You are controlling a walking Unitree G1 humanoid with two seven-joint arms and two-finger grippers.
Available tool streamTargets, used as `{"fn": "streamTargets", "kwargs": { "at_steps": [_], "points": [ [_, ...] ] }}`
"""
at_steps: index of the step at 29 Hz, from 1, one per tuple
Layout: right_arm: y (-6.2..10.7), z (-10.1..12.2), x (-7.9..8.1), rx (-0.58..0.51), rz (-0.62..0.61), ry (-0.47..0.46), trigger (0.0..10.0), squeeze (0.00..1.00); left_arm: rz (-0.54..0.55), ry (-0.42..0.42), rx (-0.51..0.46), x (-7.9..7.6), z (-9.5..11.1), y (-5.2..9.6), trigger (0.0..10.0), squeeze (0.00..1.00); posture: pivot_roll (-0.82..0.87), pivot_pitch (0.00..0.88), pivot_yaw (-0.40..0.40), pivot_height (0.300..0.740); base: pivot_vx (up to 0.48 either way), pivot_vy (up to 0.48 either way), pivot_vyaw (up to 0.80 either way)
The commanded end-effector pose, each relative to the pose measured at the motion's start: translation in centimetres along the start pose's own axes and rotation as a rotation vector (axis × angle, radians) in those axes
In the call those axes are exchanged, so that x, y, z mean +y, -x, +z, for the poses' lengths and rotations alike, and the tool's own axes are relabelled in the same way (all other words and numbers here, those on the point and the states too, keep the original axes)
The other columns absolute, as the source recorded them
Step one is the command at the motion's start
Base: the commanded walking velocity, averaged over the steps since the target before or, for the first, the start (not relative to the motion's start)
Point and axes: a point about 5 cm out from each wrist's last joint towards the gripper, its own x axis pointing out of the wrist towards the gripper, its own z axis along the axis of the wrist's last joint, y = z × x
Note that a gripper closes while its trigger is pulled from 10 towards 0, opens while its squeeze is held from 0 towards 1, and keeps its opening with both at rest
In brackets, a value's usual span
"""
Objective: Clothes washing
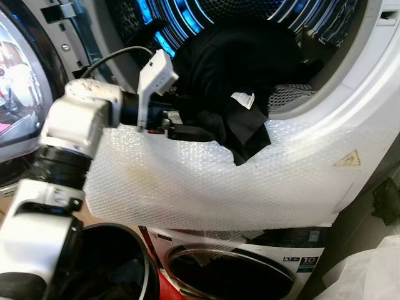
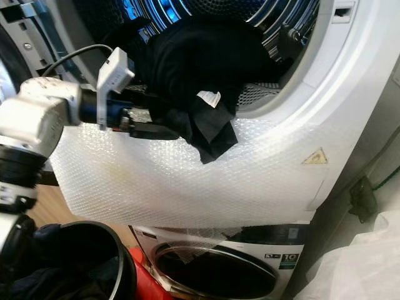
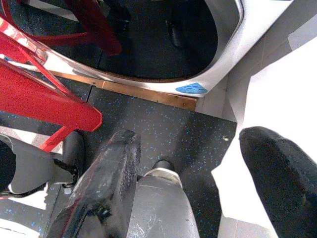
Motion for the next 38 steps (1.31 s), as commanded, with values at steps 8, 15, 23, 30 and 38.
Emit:
{"fn": "streamTargets", "kwargs": {
  "at_steps": [8, 15, 23, 30, 38],
  "points": [
    [0.9, -2.3, 1.9, 0.093, 0.067, 0.013, 10.0, 0.0, 0.263, 0.009, -0.166, 0.6, -0.9, -4.8, 10.0, 0.0, -0.09, 0.021, 0.138, 0.74, 0.0, 0.0, 0.0],
    [0.9, -2.3, 1.8, 0.088, 0.07, 0.026, 10.0, 0.0, 0.424, 0.03, -0.343, 2.3, 2.9, -7.5, 10.0, 0.0, -0.11, 0.024, 0.136, 0.74, 0.0, 0.0, 0.0],
    [1.1, -2.9, 1.3, 0.094, 0.051, 0.017, 10.0, 0.0, 0.615, 0.025, -0.313, 4.6, 6.1, -6.4, 10.0, 0.0, -0.18, 0.037, 0.152, 0.74, 0.0, 0.0, 0.0],
    [1.2, -3.1, 0.9, 0.094, 0.04, 0.022, 10.0, 0.0, 0.824, -0.029, -0.252, 6.2, 6.5, -4.1, 10.0, 0.0, -0.19, 0.045, 0.145, 0.74, 0.0, 0.0, 0.0],
    [1.0, -2.7, 1.0, 0.089, 0.044, 0.029, 10.0, 0.0, 0.771, -0.056, -0.246, 6.5, 6.1, -2.8, 10.0, 0.0, -0.15, 0.043, 0.126, 0.74, 0.0, 0.0, 0.0]
  ]
}}
